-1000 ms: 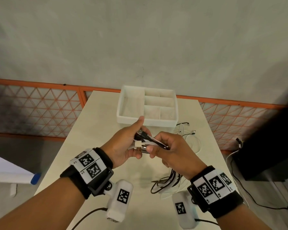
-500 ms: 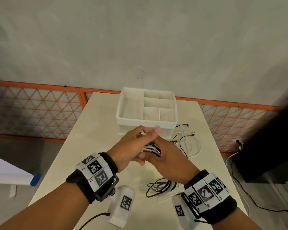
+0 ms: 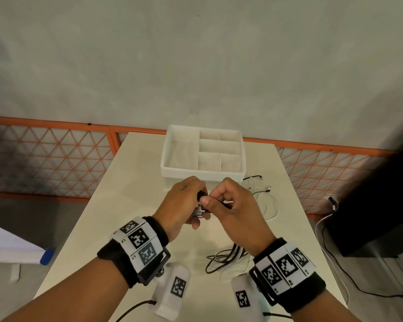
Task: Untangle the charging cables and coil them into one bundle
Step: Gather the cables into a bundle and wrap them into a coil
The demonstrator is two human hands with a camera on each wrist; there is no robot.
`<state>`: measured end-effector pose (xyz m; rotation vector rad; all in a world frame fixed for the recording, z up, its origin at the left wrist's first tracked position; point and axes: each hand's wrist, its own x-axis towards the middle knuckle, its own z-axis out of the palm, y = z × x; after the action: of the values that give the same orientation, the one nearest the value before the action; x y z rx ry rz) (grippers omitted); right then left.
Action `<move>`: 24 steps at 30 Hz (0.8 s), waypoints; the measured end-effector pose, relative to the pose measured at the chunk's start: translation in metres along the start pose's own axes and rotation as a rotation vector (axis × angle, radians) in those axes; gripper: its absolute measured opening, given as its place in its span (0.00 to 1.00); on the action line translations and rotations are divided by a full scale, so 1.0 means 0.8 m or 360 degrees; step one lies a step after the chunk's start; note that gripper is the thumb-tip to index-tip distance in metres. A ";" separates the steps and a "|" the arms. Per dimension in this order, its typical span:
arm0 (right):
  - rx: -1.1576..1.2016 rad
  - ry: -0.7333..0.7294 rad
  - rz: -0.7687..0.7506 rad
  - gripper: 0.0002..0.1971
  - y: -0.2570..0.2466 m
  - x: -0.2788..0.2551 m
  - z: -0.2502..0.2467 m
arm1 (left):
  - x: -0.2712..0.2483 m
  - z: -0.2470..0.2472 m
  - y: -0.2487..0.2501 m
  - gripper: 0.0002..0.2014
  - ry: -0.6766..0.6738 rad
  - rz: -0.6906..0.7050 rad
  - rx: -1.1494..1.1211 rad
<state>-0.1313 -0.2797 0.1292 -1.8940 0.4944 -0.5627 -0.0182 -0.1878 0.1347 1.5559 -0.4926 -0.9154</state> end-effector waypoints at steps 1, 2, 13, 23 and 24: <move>0.0001 0.0015 0.0003 0.08 -0.001 0.000 0.001 | -0.001 -0.001 0.002 0.10 -0.0051 -0.0007 0.0025; 0.0000 0.0030 0.0015 0.09 0.000 0.000 0.002 | -0.001 -0.001 0.003 0.11 -0.0097 -0.0016 0.0051; -0.0066 -0.0272 0.0351 0.13 0.013 -0.002 -0.011 | 0.006 -0.029 0.013 0.07 0.0269 0.0021 -0.0128; -0.0453 -0.0371 0.0172 0.15 -0.010 0.007 -0.001 | -0.001 -0.024 0.032 0.21 0.0101 0.0494 0.0761; -0.0435 -0.0360 0.0111 0.12 -0.014 0.007 0.002 | -0.005 -0.013 0.031 0.24 -0.0058 0.0501 0.0851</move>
<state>-0.1247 -0.2779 0.1402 -2.1594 0.5057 -0.2386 -0.0082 -0.1833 0.1599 1.8663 -1.0394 -0.5932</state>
